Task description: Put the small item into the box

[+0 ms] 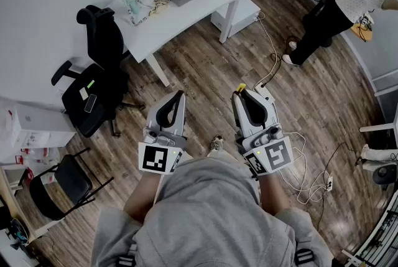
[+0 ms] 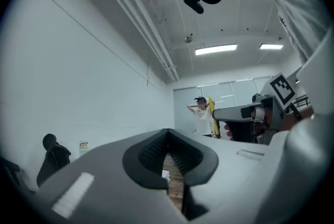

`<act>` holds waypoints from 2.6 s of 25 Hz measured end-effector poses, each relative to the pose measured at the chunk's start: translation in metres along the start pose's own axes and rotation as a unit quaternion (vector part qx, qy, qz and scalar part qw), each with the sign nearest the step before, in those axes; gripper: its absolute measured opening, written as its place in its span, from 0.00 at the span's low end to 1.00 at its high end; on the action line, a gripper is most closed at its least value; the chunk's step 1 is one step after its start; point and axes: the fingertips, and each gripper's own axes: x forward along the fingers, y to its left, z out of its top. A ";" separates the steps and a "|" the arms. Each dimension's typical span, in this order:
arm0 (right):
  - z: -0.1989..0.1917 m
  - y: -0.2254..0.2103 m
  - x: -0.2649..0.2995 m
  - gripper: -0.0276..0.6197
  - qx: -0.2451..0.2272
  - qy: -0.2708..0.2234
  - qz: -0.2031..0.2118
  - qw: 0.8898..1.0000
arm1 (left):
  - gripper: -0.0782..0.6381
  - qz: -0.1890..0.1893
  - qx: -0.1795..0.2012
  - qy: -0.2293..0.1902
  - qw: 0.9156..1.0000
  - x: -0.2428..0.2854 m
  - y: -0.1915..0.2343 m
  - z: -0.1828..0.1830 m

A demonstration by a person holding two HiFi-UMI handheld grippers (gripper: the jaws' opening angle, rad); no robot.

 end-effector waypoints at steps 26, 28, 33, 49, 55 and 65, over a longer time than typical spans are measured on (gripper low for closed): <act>0.006 -0.059 -0.004 0.14 -0.027 -0.026 0.005 0.999 | 0.11 0.048 0.073 0.039 0.995 0.051 -0.051 -0.003; 0.009 -0.065 -0.007 0.14 -0.030 -0.031 0.001 0.999 | 0.11 0.049 0.072 0.039 0.995 0.055 -0.056 -0.004; 0.015 -0.084 -0.017 0.14 -0.039 -0.042 -0.010 0.998 | 0.11 0.050 0.082 0.034 0.995 0.068 -0.075 -0.006; 0.006 -0.123 0.006 0.14 -0.046 -0.034 -0.024 0.998 | 0.11 0.043 0.061 0.010 0.997 0.120 -0.068 -0.014; -0.004 -0.155 0.051 0.14 -0.045 -0.021 -0.033 0.998 | 0.11 0.034 0.050 0.015 0.998 0.169 -0.043 -0.031; -0.016 -0.201 0.152 0.14 -0.045 0.006 -0.029 0.999 | 0.11 0.040 0.041 0.023 0.998 0.255 0.024 -0.048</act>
